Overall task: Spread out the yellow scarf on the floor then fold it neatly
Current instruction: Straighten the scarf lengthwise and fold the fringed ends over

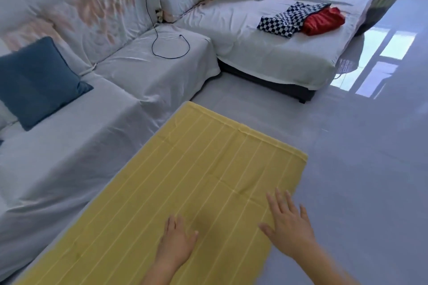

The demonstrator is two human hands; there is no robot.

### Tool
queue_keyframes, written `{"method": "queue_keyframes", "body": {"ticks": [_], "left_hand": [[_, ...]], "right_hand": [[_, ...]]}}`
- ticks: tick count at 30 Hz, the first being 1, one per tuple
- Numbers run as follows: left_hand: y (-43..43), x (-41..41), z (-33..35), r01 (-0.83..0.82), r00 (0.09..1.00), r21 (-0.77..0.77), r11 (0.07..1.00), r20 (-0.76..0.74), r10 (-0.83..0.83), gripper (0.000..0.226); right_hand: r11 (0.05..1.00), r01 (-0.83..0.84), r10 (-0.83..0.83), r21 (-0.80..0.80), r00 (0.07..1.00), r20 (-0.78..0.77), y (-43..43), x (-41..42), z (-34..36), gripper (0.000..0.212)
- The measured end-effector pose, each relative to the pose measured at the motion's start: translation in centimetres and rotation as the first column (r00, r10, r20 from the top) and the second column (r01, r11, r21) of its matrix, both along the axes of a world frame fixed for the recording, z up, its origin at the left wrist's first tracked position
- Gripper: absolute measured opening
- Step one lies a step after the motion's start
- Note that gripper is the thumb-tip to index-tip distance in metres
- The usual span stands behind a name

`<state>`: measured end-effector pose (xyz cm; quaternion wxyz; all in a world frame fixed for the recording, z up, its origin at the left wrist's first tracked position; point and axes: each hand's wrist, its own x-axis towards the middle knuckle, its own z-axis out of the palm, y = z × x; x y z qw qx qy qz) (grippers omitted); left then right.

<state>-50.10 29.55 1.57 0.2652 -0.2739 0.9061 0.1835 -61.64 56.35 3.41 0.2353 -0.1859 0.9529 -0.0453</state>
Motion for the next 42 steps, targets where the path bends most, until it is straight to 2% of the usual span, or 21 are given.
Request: {"method": "queue_keyframes", "body": {"ticks": [2, 3, 5, 6, 12, 18, 21, 26, 29, 32, 35, 38, 42], "left_hand": [[1.6, -4.1, -0.2, -0.001, 1.0, 0.085, 0.996, -0.004, 0.001, 0.068], [2.2, -6.0, -0.3, -0.009, 1.0, 0.122, 0.992, -0.012, 0.011, 0.066], [3.2, -9.5, -1.1, -0.053, 0.997, 0.165, 0.985, -0.045, 0.061, 0.065], [3.6, -10.9, -1.6, -0.084, 0.994, 0.175, 0.981, -0.06, 0.096, 0.065], [4.7, -20.3, -4.2, -0.373, 0.921, 0.305, 0.876, 0.012, 0.388, 0.068], [5.9, -27.3, -5.7, -0.57, 0.812, 0.33, 0.753, 0.086, 0.577, 0.065], [7.6, -29.4, -6.8, -0.714, 0.679, 0.331, 0.617, 0.112, 0.725, 0.062], [12.6, -32.6, -9.1, -0.924, 0.318, 0.263, 0.276, 0.131, 0.939, 0.065], [15.9, -36.3, -9.3, -0.961, 0.186, 0.233, 0.148, 0.15, 0.971, 0.069], [18.1, -40.2, -9.4, -0.972, 0.153, 0.197, 0.129, 0.111, 0.982, 0.075], [19.5, -42.6, -9.9, -0.992, 0.071, 0.112, 0.061, 0.087, 0.994, 0.076], [20.7, -44.6, -10.1, -0.998, -0.062, 0.008, -0.063, 0.055, 0.997, 0.075], [22.0, -45.3, -10.8, -0.952, -0.305, -0.037, -0.303, 0.04, 0.952, 0.081]], "right_hand": [[0.998, -0.056, 0.056, 0.02, 0.998, -0.011, -0.3, -4.8, 0.6, 0.128], [0.995, -0.097, 0.097, 0.032, 0.995, 0.002, -0.7, -7.0, 0.6, 0.12], [0.98, -0.193, 0.192, 0.05, 0.981, 0.029, -1.5, -11.3, 0.6, 0.085], [0.969, -0.237, 0.234, 0.076, 0.971, 0.049, -2.1, -13.0, 0.7, 0.075], [0.872, -0.468, 0.455, 0.146, 0.883, 0.116, -6.8, -27.8, -0.9, 0.073], [0.69, -0.691, 0.656, 0.215, 0.722, 0.22, -11.9, -37.9, -3.6, 0.073], [0.522, -0.818, 0.77, 0.243, 0.574, 0.28, -15.3, -42.2, -5.2, 0.074], [0.237, -0.951, 0.894, 0.199, 0.293, 0.34, -22.6, -48.7, -7.5, 0.07], [0.117, -0.961, 0.936, 0.25, 0.191, 0.296, -25.7, -52.7, -8.4, 0.069], [0.053, -0.957, 0.949, 0.284, 0.136, 0.283, -28.3, -55.3, -9.3, 0.069], [-0.062, -0.958, 0.968, 0.28, 0.011, 0.249, -30.0, -56.1, -10.5, 0.068], [-0.22, -0.938, 0.965, 0.268, -0.169, 0.201, -31.1, -55.7, -11.8, 0.069], [-0.372, -0.889, 0.927, 0.265, -0.341, 0.157, -33.5, -53.0, -12.3, 0.07]]}}
